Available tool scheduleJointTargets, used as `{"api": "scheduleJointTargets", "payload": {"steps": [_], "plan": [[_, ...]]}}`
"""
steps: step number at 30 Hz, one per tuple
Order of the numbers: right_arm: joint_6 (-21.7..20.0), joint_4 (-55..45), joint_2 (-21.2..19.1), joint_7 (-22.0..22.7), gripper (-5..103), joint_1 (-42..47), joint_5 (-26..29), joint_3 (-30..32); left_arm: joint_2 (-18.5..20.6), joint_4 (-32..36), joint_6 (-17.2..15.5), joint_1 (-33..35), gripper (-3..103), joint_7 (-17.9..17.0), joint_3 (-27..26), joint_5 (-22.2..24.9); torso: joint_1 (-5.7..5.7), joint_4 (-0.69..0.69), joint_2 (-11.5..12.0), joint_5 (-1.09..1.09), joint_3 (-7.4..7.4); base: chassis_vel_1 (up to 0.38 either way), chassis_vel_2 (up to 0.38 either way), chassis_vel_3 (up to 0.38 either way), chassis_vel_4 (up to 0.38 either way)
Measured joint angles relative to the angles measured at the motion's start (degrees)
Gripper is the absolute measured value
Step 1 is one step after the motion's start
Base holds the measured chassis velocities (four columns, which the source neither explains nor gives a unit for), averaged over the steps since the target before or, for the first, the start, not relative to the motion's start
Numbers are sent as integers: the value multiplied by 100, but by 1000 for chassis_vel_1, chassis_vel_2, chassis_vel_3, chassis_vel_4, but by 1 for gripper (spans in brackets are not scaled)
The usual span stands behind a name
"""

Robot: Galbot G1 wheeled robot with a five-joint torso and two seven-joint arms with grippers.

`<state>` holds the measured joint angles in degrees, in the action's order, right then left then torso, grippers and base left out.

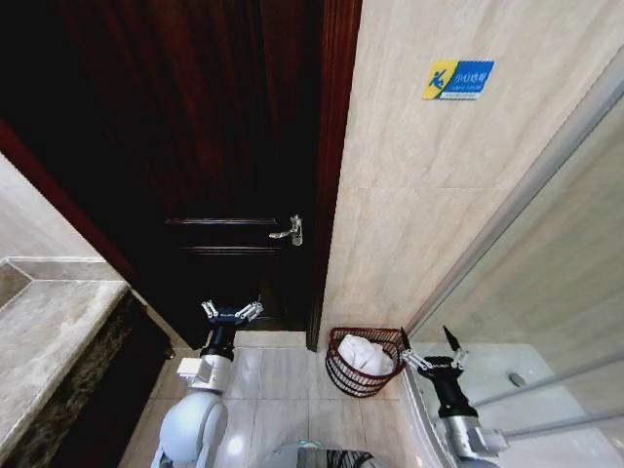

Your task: Discard the used towel into the hamper.

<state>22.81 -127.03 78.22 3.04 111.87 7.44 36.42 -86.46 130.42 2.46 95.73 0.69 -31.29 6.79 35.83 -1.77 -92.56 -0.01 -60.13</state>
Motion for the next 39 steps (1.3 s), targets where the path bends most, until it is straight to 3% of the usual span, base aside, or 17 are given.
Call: {"api": "scheduleJointTargets", "payload": {"steps": [8, 23, 39], "plan": [[183, -189, 76, 91, 100, 121, -21, -24, 0, 0, 0, 0, 100, 0, 0, 0, 0, 0, 0, 1, 0, 0, 0, 0, 0], [-127, -871, 29, 323, 100, 118, 166, -13, 0, 0, 0, 0, 100, 0, 0, 0, 0, 0, 0, 0, 0, 0, 0, 0, 0], [462, -779, 201, 161, 100, -49, 433, 110, 0, 0, 0, 0, 100, 0, 0, 0, 0, 0, 0, 1, 0, 0, 0, 0, 0]]}}
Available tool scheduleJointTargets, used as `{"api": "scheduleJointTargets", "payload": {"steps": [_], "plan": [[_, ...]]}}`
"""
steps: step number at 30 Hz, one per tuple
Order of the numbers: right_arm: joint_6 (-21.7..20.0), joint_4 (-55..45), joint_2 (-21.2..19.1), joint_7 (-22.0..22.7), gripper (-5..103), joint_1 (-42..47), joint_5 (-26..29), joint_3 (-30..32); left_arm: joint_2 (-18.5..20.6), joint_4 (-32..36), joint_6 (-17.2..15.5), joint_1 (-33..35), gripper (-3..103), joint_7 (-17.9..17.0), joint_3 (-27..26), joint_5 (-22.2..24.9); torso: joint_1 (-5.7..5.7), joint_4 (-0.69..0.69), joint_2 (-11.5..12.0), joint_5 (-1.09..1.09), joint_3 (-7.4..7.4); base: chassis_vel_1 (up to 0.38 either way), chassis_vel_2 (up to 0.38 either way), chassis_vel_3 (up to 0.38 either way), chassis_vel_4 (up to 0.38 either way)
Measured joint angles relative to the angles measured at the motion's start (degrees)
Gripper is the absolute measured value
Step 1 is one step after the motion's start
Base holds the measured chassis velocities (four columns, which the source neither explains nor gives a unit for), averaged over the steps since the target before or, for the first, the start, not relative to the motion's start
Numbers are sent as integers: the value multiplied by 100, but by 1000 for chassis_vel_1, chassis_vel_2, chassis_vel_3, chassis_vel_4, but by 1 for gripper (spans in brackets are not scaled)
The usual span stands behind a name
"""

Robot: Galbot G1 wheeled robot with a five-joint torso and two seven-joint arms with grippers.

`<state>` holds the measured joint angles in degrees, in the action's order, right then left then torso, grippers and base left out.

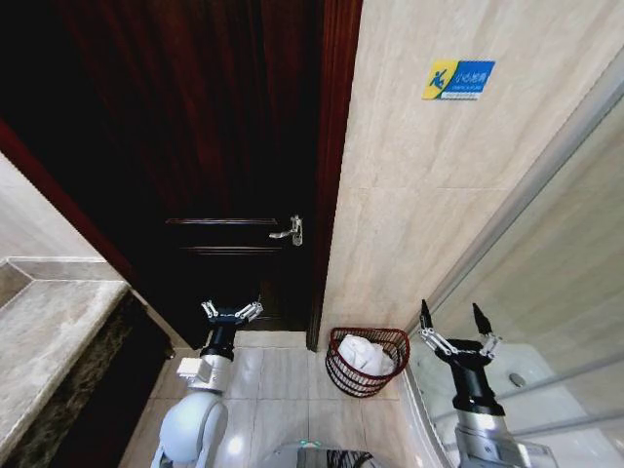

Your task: Discard the used towel into the hamper.

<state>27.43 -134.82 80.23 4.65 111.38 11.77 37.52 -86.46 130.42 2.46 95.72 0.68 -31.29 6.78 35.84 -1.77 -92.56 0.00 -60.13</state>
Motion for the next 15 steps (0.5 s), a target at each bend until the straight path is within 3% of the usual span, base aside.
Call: {"api": "scheduleJointTargets", "payload": {"steps": [15], "plan": [[141, 49, 76, -75, 100, -86, 24, 35, 0, 0, 0, 0, 100, 0, 0, 0, 0, 0, 0, 0, 0, -5, -5, -6, -8]]}}
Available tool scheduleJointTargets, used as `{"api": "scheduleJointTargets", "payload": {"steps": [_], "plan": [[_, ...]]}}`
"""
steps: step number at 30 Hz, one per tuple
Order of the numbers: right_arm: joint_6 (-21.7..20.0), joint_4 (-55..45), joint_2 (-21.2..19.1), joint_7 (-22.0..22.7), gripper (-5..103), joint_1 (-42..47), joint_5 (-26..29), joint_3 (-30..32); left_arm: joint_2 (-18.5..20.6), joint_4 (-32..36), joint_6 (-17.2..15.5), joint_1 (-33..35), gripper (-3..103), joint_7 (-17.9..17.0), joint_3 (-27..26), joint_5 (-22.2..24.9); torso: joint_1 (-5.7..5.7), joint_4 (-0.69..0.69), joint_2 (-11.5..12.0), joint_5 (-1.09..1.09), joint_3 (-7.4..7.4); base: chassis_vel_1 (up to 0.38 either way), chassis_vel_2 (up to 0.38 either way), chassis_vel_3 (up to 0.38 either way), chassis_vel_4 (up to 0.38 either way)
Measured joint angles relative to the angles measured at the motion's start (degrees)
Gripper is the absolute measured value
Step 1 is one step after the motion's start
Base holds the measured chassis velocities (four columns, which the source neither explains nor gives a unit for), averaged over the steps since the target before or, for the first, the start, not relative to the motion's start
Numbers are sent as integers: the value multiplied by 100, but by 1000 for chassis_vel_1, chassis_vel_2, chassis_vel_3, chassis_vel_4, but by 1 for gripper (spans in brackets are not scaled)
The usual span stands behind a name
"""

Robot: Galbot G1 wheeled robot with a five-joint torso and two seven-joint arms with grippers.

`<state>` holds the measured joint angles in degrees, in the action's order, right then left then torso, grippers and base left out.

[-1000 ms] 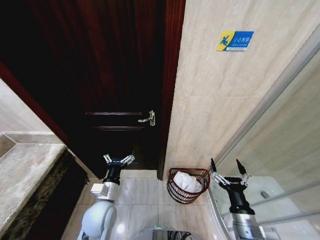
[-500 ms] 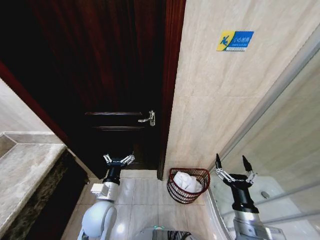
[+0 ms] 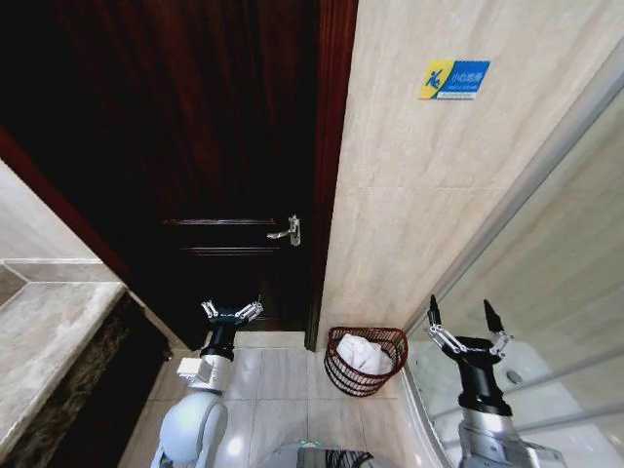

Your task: Discard the used towel into the hamper.

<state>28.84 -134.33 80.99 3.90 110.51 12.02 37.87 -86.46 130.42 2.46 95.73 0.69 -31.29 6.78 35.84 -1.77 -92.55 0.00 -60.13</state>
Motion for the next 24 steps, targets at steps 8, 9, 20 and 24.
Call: {"api": "scheduleJointTargets", "payload": {"steps": [8, 9, 20, 24], "plan": [[1, 83, -2, -25, 100, -63, 28, -11, 0, 0, 0, 0, 100, 0, 0, 0, 0, 0, 0, -1, 0, -66, -63, -65, -68], [1, 83, -2, -25, 100, -63, 28, -11, 0, 0, 0, 0, 100, 0, 0, 0, 0, 0, 0, -1, 0, -76, -81, -81, -89], [9, -77, 72, -53, 100, -17, 75, -62, 0, 0, 0, 0, 100, 0, 0, 0, 0, 0, 1, 0, 0, -104, -113, -102, -109], [116, -190, 149, -21, 100, 26, -200, -129, 0, 0, 0, 0, 100, 0, 0, 0, 0, 1, 0, -1, 0, -128, -138, -131, -124]]}}
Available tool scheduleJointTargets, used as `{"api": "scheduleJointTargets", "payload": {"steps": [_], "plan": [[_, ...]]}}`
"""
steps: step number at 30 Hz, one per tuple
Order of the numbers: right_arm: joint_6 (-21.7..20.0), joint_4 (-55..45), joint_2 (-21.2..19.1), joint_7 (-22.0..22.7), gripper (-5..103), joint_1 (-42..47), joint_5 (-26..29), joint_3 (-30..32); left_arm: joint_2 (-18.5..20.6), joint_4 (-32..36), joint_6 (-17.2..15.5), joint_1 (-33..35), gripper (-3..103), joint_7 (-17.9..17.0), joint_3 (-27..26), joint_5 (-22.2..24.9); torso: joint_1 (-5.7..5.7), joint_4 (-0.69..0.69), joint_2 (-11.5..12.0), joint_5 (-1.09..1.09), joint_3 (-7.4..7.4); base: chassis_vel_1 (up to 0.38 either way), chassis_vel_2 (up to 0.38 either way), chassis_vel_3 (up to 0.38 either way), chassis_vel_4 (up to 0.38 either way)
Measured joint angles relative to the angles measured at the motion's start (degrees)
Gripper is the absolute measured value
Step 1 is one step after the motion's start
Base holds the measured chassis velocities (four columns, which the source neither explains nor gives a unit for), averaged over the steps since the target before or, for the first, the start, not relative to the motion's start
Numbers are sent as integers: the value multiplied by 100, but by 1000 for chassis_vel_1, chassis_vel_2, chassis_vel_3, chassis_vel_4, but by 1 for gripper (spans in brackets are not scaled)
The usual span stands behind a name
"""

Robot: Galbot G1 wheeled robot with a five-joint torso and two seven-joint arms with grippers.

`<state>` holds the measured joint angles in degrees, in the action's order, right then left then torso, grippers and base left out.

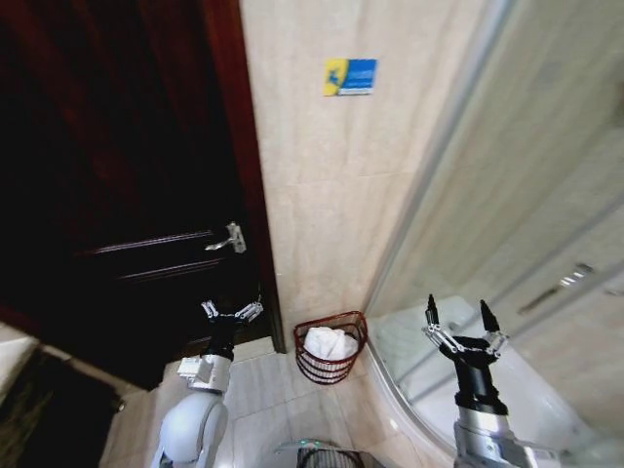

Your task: Discard the used towel into the hamper.

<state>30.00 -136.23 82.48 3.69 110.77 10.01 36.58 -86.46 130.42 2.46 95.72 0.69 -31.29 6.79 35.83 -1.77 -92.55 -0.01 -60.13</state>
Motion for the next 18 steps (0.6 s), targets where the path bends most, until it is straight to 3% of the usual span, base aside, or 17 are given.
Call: {"api": "scheduleJointTargets", "payload": {"steps": [7, 18], "plan": [[229, -124, 87, 121, 100, 1, -571, -62, 0, 0, 0, 0, 100, 0, 0, 0, 1, 0, 0, 1, 0, -129, -133, -114, -128], [355, -61, 79, 231, 100, -39, -581, -2, 0, 0, 0, 0, 100, 0, 0, 0, 0, -1, 0, 1, 0, -37, -43, -39, -38]]}}
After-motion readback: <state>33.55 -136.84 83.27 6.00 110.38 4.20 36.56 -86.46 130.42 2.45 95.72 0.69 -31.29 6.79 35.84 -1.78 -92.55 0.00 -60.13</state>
